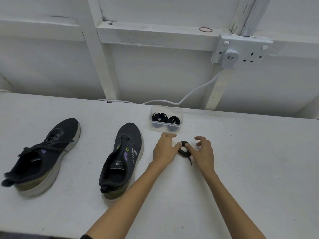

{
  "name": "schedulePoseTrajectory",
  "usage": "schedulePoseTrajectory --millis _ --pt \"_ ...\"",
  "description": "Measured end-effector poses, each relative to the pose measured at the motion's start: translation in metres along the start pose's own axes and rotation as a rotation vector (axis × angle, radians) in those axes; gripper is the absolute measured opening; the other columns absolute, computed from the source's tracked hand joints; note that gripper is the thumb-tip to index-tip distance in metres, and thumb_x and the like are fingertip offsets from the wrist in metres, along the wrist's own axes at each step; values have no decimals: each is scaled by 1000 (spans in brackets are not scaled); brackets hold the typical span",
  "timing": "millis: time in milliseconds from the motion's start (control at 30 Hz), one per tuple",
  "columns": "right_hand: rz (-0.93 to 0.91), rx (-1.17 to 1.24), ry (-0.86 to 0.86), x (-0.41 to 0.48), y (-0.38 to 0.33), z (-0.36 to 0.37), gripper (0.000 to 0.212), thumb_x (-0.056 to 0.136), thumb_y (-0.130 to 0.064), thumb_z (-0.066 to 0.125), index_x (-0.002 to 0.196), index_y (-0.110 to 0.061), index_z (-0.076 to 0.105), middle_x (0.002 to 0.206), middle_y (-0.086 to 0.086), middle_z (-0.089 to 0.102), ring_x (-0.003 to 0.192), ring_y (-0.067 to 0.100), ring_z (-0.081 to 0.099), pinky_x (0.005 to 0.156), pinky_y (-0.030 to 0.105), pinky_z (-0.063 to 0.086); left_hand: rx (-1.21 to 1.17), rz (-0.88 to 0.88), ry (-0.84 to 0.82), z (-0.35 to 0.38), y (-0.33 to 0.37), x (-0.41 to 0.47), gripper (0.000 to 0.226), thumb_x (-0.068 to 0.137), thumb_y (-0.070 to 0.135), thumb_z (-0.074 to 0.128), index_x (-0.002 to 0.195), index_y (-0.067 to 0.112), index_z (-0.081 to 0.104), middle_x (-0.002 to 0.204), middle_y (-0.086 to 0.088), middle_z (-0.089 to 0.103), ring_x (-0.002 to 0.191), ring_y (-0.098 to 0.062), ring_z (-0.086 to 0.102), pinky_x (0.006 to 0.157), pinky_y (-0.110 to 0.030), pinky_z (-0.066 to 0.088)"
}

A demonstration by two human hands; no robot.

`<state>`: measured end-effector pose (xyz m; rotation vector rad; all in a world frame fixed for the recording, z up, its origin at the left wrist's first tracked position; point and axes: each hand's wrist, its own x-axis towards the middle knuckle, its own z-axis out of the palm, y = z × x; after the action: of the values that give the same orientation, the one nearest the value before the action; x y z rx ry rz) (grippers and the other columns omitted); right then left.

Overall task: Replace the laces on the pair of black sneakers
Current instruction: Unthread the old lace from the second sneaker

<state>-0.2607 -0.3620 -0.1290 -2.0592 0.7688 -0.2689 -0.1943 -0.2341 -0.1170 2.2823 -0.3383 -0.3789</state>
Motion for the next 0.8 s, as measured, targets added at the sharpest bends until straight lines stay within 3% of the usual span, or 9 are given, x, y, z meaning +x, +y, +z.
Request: schedulePoseTrajectory --millis 100,167,267,333,433,533,600,667,800 --pt "-93 178 86 -12 -20 6 45 90 -25 68 131 -23 49 122 -2 48 108 18 51 82 26 39 -129 113 112 -40 7 -20 36 93 36 60 128 28 56 134 10 50 118 -13 53 98 -38 46" --pt "-135 262 87 -21 -39 15 46 92 -19 65 135 -22 48 129 -3 47 112 15 49 83 22 42 -236 158 187 -78 9 -33 32 93 30 62 125 28 59 127 12 53 117 -8 52 100 -32 44" --pt "-152 360 -31 -34 -67 35 47 94 -18 62 137 -24 46 137 -7 45 118 10 46 95 24 44 -364 138 303 -140 -6 -45 27 95 25 60 122 26 62 126 12 56 117 -5 50 98 -19 38" --pt "-110 416 -160 -42 -81 54 47 95 -23 62 139 -27 46 141 -9 44 121 8 44 99 28 39 -432 71 328 -167 -32 -43 27 99 25 53 125 26 61 131 10 55 123 -4 48 103 -21 35" --pt "-16 474 -339 -53 -91 87 53 95 -39 59 145 -32 41 149 -13 38 134 9 37 103 27 31 -497 -92 234 -175 -78 -41 37 104 33 39 139 25 50 146 9 45 134 -5 38 110 -24 27" --pt "60 569 -398 -62 -97 114 56 97 -48 53 149 -33 37 149 -17 35 133 2 32 105 24 25 -593 -179 128 -161 -107 -44 50 104 44 30 150 24 34 157 8 31 141 -3 28 119 -28 20" --pt "91 624 -386 -69 -103 128 61 93 -55 54 148 -33 40 149 -19 37 133 0 35 110 26 26 -720 -197 53 -148 -109 -48 43 104 45 28 139 30 46 143 11 50 123 5 47 106 -15 36" --pt "110 640 -366 -73 -102 143 70 82 -70 58 142 -36 48 149 -14 45 137 7 40 117 40 30 -826 -229 -40 -135 -108 -50 42 103 48 30 126 28 60 122 5 67 105 -3 65 87 -16 51" --pt "127 640 -331 -74 -96 157 69 77 -76 57 135 -39 54 143 -11 52 136 13 45 114 47 34 -915 -228 -72 -123 -117 -46 54 99 56 39 134 19 57 127 -5 65 114 -20 64 102 -39 49"
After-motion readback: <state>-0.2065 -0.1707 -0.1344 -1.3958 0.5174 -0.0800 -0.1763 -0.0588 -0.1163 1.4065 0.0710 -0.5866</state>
